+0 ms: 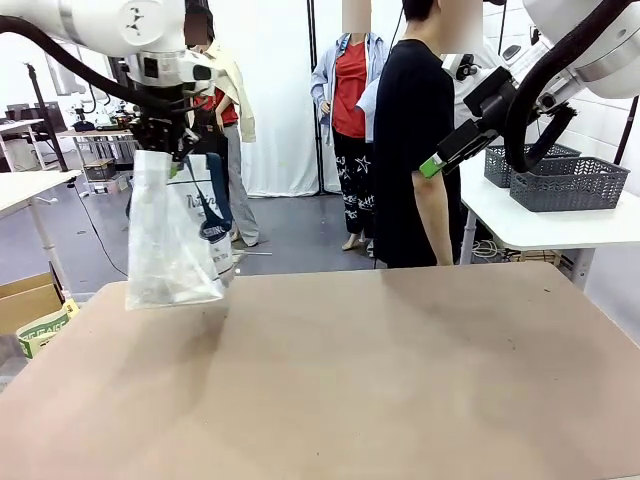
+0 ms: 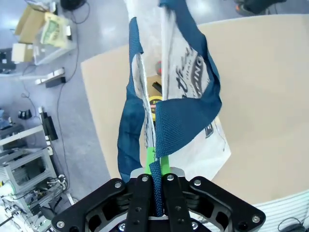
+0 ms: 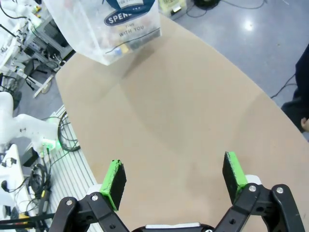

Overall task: Transfer purchased items from the store into the shopping bag.
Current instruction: Move the Reusable shopping bag to the right side of the table.

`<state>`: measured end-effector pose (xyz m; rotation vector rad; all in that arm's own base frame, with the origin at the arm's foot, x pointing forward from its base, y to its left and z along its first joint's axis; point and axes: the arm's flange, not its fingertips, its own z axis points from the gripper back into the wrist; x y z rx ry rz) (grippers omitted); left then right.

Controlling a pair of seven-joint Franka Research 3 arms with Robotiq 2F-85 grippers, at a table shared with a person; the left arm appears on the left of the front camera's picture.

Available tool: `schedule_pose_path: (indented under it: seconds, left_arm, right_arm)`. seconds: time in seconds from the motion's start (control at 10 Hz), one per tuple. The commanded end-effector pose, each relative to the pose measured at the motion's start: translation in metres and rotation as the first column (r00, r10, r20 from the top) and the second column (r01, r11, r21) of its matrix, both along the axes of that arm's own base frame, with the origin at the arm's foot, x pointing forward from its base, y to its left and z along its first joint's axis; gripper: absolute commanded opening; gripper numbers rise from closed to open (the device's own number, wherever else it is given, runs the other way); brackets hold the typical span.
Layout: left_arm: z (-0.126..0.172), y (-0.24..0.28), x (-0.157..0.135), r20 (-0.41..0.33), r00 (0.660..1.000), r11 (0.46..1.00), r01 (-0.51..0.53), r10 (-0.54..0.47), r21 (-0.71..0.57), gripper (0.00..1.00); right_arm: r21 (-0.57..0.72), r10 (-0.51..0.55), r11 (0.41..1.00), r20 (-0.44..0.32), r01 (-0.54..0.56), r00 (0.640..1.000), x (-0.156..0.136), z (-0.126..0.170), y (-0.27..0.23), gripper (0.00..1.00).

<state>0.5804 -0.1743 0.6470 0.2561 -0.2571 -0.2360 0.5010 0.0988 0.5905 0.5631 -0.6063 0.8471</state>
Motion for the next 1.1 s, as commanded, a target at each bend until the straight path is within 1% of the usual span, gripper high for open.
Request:
schedule_pose_path:
  seconds: [0.0, 0.3, 0.4, 0.6, 0.7, 0.8, 0.9, 1.0]
  left_arm:
    - [-0.004, 0.033, -0.032, 0.098, 0.995, 0.999, -0.032, 0.029, 0.026, 0.00]
    - [-0.020, 0.076, -0.051, 0.125, 0.989, 0.997, -0.079, 0.076, 0.023, 0.00]
    - [-0.023, 0.088, -0.056, 0.153, 0.985, 0.996, -0.088, 0.083, 0.022, 0.00]
    - [-0.030, 0.110, -0.070, 0.167, 0.983, 0.995, -0.087, 0.078, 0.050, 0.00]
    - [-0.042, 0.124, -0.070, 0.183, 0.979, 0.994, -0.097, 0.086, 0.055, 0.00]
    - [-0.049, 0.133, -0.076, 0.204, 0.974, 0.992, -0.110, 0.096, 0.061, 0.00]
    - [-0.062, 0.140, -0.081, 0.223, 0.970, 0.994, -0.106, 0.097, 0.027, 0.00]
    - [-0.076, 0.143, -0.087, 0.205, 0.975, 0.996, -0.087, 0.084, 0.008, 0.00]
  right_arm:
    - [0.001, 0.003, 1.000, -0.002, -0.003, 1.000, -0.001, -0.001, 0.001, 1.00]
    - [0.001, 0.003, 1.000, -0.002, -0.003, 1.000, -0.001, -0.001, 0.001, 1.00]
    - [0.001, 0.003, 1.000, -0.002, -0.003, 1.000, -0.001, -0.001, 0.001, 1.00]
    - [0.001, 0.003, 1.000, -0.002, -0.003, 1.000, -0.001, -0.001, 0.001, 1.00]
    - [0.001, 0.003, 1.000, -0.002, -0.003, 1.000, -0.001, -0.001, 0.001, 1.00]
    - [0.001, 0.003, 1.000, -0.002, -0.003, 1.000, -0.001, -0.001, 0.001, 1.00]
    - [0.001, 0.003, 1.000, -0.002, -0.003, 1.000, -0.001, -0.001, 0.001, 1.00]
    - [0.001, 0.003, 1.000, -0.002, -0.003, 1.000, -0.001, -0.001, 0.001, 1.00]
